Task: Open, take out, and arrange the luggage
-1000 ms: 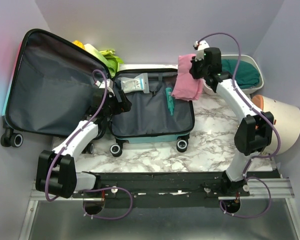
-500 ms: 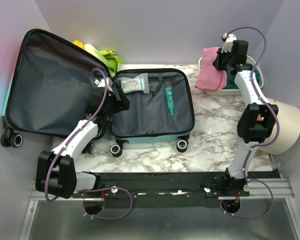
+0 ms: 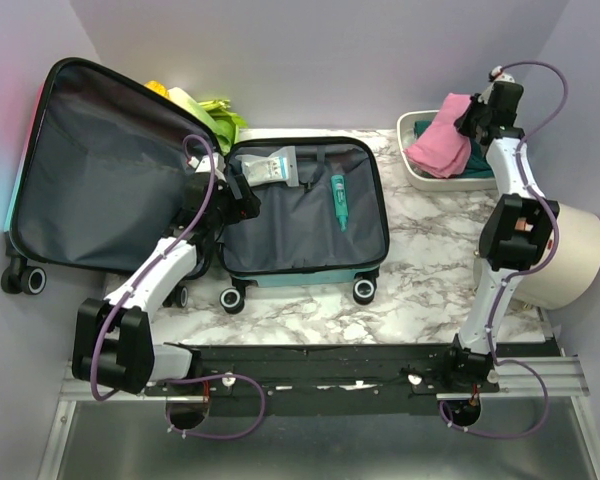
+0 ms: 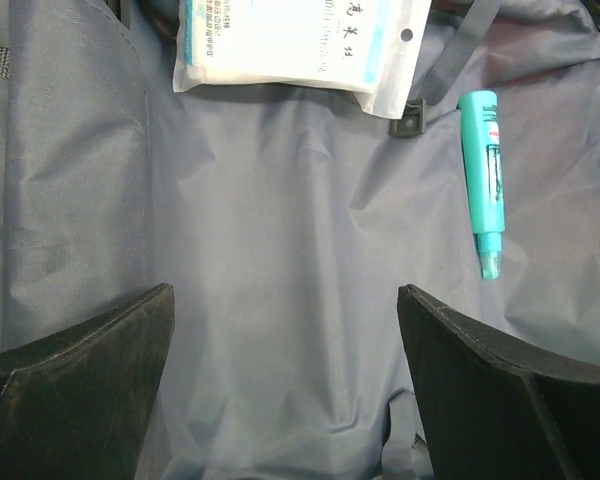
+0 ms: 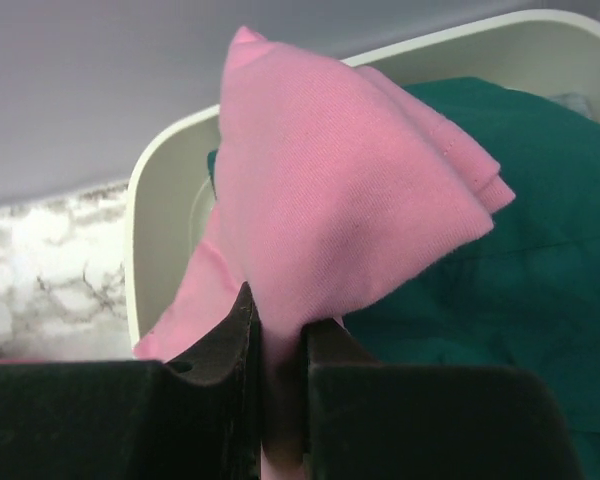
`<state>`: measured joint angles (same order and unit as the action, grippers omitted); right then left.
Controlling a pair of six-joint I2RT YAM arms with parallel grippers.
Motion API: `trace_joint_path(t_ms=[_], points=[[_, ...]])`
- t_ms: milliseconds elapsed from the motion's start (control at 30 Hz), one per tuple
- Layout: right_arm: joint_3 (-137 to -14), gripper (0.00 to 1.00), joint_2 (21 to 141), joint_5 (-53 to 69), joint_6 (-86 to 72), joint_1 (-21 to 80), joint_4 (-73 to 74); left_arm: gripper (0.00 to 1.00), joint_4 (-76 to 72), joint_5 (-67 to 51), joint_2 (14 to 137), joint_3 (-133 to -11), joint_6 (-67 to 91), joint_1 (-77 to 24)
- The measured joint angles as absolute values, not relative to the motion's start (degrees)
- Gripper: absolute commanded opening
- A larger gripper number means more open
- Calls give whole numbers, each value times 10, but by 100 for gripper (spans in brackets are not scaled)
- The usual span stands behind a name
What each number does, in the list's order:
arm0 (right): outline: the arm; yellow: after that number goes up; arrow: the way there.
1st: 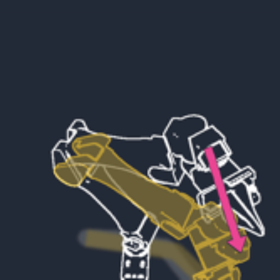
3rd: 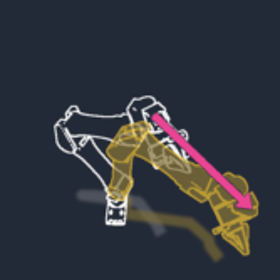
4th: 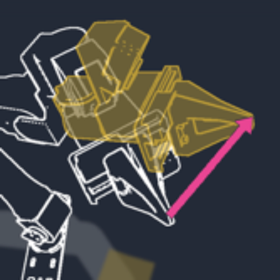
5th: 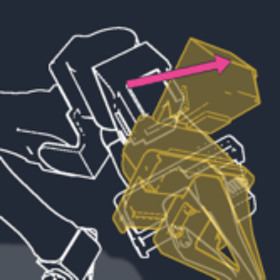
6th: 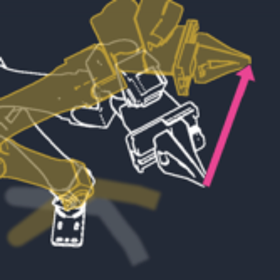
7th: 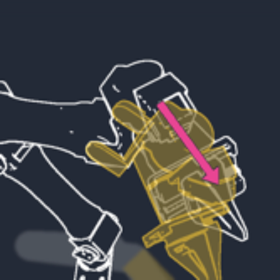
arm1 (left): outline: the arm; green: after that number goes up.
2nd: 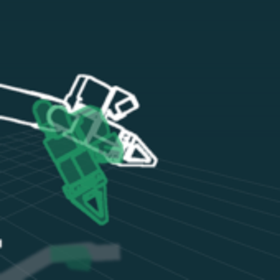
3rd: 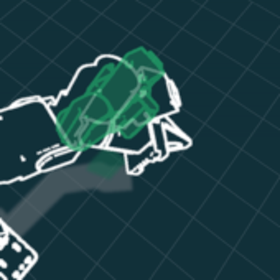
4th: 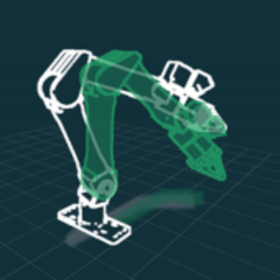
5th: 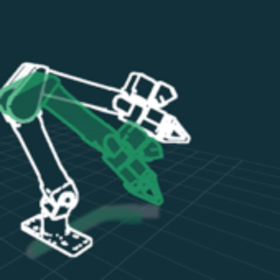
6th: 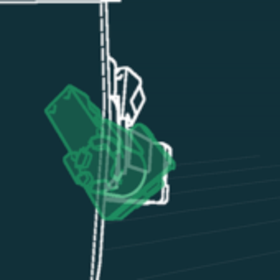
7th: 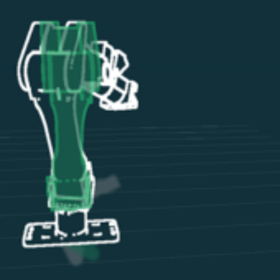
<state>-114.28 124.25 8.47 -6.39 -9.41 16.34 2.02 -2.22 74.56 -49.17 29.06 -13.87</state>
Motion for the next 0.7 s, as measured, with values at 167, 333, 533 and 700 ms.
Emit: trace_joint_path(t_ms=[167,333,533,700], points=[[-1144,1,1242,18,-176,-103,141,99,15,-24,750,-493,296,-139],[-1125,1,1244,-37,-300,-114,127,99,14,-30,751,-493,298,-139],[-1096,16,1245,-115,-393,-119,133,99,14,-35,745,-493,298,-139],[-1082,37,1245,-124,-423,-119,133,99,14,-35,729,-493,298,-139]])
